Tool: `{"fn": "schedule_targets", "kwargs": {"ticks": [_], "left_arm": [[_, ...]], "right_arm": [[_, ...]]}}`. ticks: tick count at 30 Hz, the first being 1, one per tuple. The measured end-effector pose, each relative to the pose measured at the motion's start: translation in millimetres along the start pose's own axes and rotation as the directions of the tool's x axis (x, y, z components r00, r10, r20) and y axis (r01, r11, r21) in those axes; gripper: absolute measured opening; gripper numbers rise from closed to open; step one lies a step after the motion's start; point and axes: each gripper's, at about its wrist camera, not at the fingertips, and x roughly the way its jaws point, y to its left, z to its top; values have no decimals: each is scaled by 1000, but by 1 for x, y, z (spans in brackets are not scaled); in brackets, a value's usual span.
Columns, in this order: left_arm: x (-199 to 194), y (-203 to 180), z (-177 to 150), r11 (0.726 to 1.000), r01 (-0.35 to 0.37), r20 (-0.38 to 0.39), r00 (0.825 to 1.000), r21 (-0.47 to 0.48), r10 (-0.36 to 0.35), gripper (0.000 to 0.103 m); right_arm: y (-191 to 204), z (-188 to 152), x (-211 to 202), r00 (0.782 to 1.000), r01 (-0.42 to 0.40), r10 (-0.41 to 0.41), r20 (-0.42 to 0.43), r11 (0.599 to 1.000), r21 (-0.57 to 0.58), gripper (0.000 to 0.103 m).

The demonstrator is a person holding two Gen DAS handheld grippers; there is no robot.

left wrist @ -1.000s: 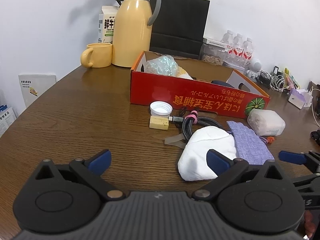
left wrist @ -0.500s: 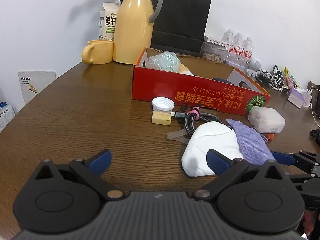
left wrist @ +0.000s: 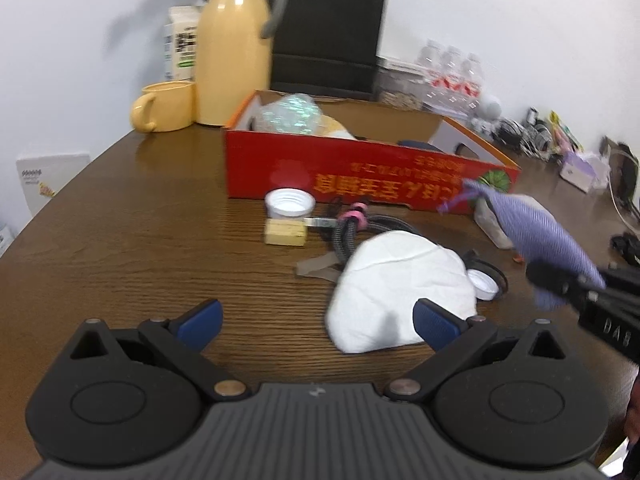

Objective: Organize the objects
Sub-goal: 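Grasp the white face mask with the left tool while the right tool holds the pouch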

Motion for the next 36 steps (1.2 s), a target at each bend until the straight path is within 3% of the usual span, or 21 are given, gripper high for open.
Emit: {"fn": "schedule_targets", "kwargs": {"ticks": [7,19,25,36], "left_arm": [[20,-34,2,992,65,-28,998,107,-62,103],[46,-70,1,963,68,-48,997,262,-58,103],[47,-66,0,964,83,-49,996,251,-73,103],[37,-62,-1,971,86,-16,996,222,-84,93]], "right_arm": [[-17,1,2,999,50,-50,21,999,0,9],[-21,-2,4,1000,10,-11,17,1000,3,9],[-21,-2,3,1000,7,-7,22,1000,9,9],[-21,-3,1,999,15,-15,39,1000,-4,9]]}}
